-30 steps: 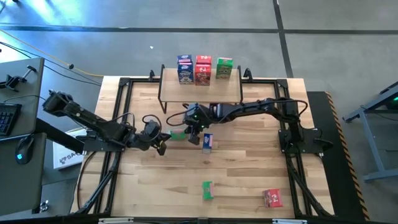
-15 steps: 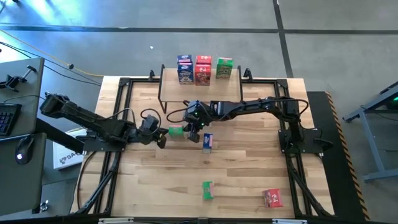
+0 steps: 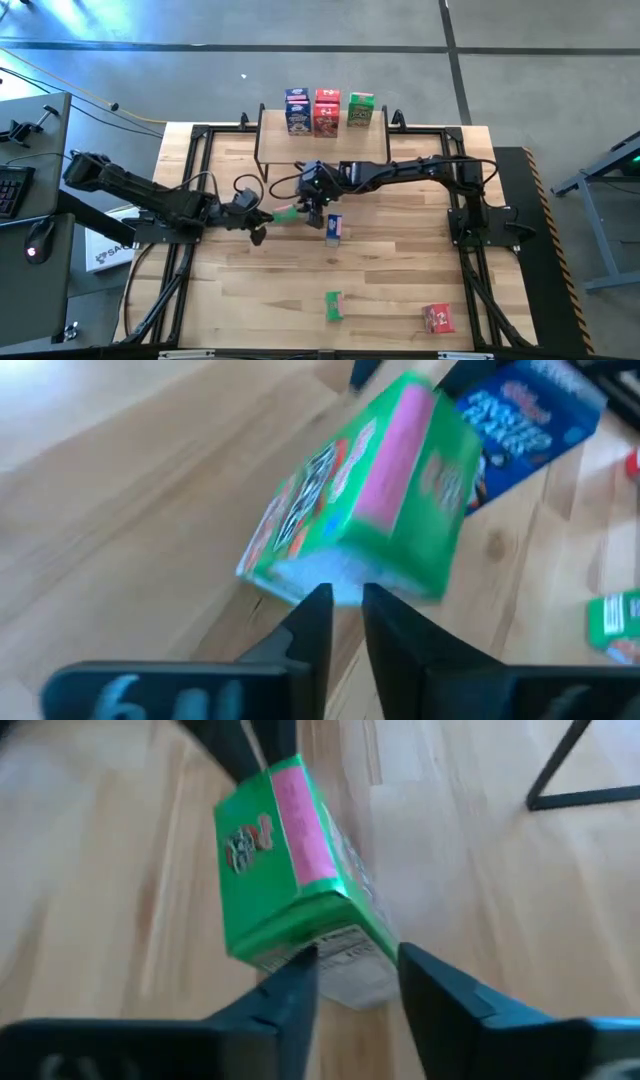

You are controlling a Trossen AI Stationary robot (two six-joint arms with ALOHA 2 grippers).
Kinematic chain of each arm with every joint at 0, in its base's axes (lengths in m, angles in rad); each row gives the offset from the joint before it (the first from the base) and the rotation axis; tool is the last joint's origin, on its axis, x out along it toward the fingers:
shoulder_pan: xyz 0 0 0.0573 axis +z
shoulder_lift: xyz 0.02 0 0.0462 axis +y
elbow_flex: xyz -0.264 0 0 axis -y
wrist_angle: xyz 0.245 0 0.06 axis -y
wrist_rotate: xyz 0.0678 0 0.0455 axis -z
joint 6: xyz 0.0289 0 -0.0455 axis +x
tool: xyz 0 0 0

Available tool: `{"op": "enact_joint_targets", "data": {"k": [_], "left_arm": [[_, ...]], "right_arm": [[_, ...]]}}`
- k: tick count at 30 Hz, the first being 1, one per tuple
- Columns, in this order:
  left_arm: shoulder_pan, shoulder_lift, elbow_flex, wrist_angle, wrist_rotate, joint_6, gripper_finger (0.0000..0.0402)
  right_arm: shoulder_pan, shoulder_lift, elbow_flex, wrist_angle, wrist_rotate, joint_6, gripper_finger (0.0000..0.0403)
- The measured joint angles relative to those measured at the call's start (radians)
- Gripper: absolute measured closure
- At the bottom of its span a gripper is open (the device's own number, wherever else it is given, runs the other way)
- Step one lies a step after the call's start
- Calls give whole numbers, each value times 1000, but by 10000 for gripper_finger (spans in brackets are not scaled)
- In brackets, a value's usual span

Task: Stack cereal on shelf
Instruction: Put the top green cereal box aligned with the other green cereal box on the shelf

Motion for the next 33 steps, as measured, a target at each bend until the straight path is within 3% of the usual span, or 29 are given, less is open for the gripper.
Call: {"op": "enact_joint_targets", "data": {"k": [6, 13, 18, 24, 33], "left_arm": [[33, -3, 0, -27, 16, 65, 309], [45, -4, 0, -37, 16, 111, 300], [45, -30, 1, -77, -27, 120, 330], [45, -90, -29, -79, -35, 143, 365], [45, -155, -99, -31, -44, 109, 387]], "right_arm": [[35, -35, 0, -87, 178, -158, 166], [23, -57, 22, -127, 200, -110, 80], [33, -62, 86, -114, 180, 1, 69], [73, -51, 58, -10, 200, 86, 68], [89, 33, 54, 37, 217, 127, 68]]}}
